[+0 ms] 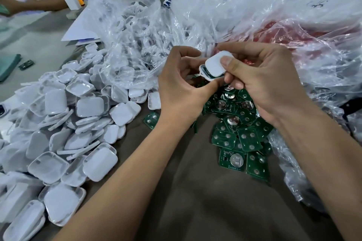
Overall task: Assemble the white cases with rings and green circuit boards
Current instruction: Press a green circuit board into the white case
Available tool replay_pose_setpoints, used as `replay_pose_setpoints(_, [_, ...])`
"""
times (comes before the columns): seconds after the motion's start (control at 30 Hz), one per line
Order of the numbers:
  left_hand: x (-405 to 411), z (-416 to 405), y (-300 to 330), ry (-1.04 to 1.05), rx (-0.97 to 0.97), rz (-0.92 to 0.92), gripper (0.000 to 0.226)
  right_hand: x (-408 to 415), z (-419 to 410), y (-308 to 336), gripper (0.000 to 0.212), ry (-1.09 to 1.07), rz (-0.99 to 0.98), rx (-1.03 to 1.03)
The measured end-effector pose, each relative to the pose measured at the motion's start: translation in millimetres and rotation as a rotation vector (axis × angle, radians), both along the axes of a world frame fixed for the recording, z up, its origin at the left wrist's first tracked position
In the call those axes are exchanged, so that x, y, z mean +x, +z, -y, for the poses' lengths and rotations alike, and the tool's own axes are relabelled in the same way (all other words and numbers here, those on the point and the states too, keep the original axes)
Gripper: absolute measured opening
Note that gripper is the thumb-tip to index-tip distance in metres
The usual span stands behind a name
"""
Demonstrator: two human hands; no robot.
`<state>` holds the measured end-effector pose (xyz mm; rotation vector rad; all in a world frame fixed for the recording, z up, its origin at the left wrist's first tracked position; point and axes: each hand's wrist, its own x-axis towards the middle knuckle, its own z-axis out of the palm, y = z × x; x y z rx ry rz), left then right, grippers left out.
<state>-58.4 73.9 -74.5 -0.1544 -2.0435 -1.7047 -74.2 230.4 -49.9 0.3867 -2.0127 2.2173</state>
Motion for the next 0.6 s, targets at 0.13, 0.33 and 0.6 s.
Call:
replay_pose_setpoints(0.13, [-0.4,-3.6,-1.5,0.058,-0.025,-0.014,0.056,-0.1,0.9,-2.8,0.022,-0.025,-0.037,0.063])
replay_pose_setpoints(0.33, [0.0,-5.1,-2.8,0.089,-0.038,-0.021,0.053,2.3,2.4,-2.0,0.021,-0.065,-0.065,0.133])
replay_pose_setpoints(0.6, [0.5,-5.4,-1.8,0.120,-0.088,-0.045,0.053,4.5,3.2,-0.8,0.024,-0.151,-0.081,0.258])
